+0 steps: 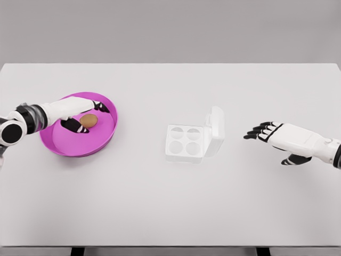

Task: Pack egg into the box and close the box lid

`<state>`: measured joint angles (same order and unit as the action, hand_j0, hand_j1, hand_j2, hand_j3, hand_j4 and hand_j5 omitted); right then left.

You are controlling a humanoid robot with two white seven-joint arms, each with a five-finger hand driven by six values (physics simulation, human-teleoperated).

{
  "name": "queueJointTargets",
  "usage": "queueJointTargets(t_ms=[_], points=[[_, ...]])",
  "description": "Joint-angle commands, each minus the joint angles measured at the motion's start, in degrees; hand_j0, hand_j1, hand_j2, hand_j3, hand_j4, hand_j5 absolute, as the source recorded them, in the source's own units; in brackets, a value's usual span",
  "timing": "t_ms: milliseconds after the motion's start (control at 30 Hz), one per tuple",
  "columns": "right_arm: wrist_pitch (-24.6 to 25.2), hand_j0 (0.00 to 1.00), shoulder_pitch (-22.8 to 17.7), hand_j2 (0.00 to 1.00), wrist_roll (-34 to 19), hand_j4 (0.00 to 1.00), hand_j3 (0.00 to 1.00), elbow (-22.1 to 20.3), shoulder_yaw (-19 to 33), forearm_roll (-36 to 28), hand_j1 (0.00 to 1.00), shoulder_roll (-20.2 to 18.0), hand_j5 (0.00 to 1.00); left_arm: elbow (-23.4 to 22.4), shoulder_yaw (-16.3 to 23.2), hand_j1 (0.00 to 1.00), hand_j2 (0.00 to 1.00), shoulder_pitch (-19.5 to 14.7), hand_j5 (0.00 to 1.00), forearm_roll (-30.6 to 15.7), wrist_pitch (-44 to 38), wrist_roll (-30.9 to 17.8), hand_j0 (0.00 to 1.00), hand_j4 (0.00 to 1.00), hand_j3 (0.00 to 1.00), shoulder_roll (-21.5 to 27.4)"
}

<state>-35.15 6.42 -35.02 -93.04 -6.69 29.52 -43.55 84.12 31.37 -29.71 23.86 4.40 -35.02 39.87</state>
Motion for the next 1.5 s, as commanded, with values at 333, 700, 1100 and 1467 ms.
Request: queueJointTargets(t_ms=[333, 700, 1100, 1467], points=[[0.15, 1.0, 0.0, 1.0, 0.02, 1.0, 1.0, 0.4, 0.01, -0.34, 1.0, -0.4, 1.0, -0.18, 0.62, 0.76, 0.76, 0.0, 0.76, -0.13, -0.01, 0.02, 0.76, 0.76, 0.76, -0.06], [0.15, 1.0, 0.0, 1.0, 0.02, 1.0, 1.0, 0.4, 0.01, -0.34, 1.0, -0.4, 1.0, -0.71, 0.8, 0.74, 0.74, 0.0, 0.74, -0.13, -0.01, 0.02, 0.74, 0.74, 0.74, -0.06], [0.15, 1.0, 0.0, 1.0, 0.02, 1.0, 1.0, 0.4, 0.09, -0.34, 1.0, -0.49, 1.0, -0.45, 0.71, 0.73, 0.73, 0.0, 0.73, -0.31, -0.01, 0.02, 0.73, 0.73, 0.73, 0.03], [0.15, 1.0, 0.09, 1.0, 0.02, 1.0, 1.0, 1.02, 0.18, -0.34, 1.0, -0.49, 1.0, -0.18, 0.45, 0.7, 0.7, 0.09, 0.7, -0.39, -0.01, 0.02, 0.7, 0.7, 0.7, 0.12]])
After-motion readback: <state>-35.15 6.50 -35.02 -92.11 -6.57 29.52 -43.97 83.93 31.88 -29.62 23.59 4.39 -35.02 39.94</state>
